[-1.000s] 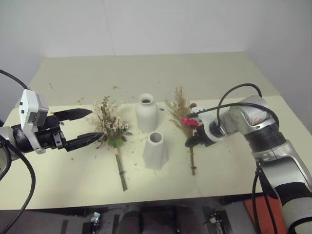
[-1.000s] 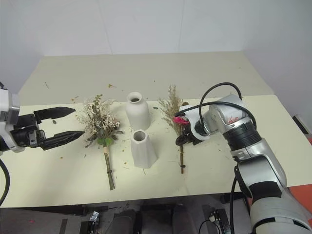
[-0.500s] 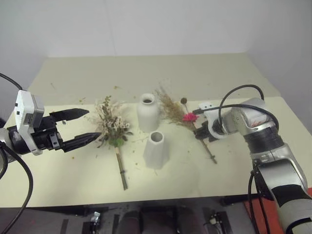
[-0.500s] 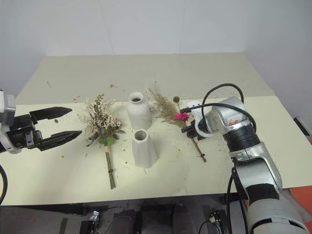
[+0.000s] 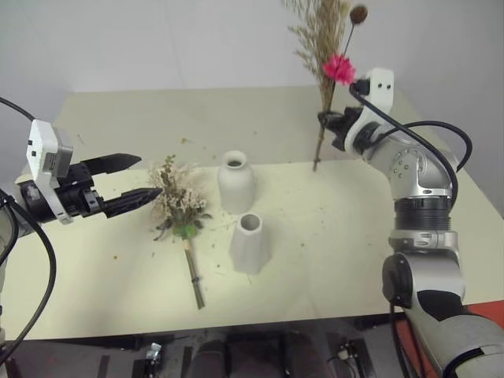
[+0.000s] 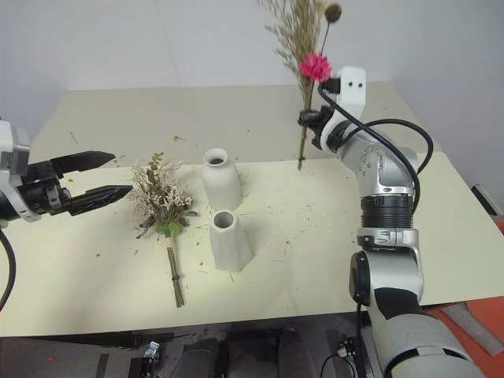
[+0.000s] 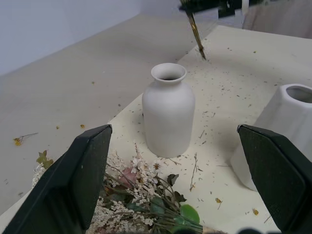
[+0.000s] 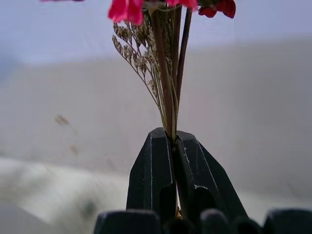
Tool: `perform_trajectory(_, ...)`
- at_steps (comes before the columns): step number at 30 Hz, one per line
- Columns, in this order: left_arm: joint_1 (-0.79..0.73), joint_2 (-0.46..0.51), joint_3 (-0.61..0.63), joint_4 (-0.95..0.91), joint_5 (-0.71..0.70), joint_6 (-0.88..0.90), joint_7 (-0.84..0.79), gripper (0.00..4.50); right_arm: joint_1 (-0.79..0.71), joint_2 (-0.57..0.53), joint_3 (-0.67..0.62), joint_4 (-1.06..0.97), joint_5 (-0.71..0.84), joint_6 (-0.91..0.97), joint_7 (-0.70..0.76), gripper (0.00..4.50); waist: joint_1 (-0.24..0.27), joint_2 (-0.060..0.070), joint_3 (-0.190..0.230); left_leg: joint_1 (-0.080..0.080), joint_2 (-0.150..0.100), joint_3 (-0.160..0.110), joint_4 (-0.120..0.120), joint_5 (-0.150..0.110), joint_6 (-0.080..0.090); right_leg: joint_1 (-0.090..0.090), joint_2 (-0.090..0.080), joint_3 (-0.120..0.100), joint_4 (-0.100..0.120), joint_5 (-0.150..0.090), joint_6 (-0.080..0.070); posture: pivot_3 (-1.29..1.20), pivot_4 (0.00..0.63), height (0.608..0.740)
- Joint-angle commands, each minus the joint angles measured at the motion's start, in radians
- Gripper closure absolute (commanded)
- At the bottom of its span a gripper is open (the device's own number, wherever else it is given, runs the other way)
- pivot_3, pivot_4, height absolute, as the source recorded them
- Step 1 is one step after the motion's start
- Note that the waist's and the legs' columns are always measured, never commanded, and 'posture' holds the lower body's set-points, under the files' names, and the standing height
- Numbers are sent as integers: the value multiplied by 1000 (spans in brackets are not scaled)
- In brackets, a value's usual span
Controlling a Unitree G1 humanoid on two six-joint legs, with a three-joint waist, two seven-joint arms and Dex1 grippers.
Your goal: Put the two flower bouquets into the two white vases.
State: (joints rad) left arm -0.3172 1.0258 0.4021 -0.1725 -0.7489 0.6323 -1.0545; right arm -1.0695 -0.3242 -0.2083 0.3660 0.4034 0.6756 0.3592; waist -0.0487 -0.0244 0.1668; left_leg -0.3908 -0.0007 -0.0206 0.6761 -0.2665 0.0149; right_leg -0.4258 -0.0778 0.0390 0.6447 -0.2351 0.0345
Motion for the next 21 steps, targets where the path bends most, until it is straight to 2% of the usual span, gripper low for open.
perform_trajectory(1,-60,22,-16,29,2,11,-9,0,-55,33,-16,-64,40,-165,84,4475,0,0,0,0,0,0,0,0,0,0,0,0,1,0,0,0,150,740)
perform_trajectory(11,-155,23,-111,111,59,0,-84,0,-79,167,37,-147,102,-219,188,4475,0,1,0,0,0,0,0,0,-1,-1,0,0,3,0,0,0,150,740)
perform_trajectory(21,-218,5,-157,143,93,-1,-119,0,-10,222,117,-236,110,-194,218,4475,1,1,1,0,0,0,0,1,-1,-1,0,0,3,0,0,0,150,740)
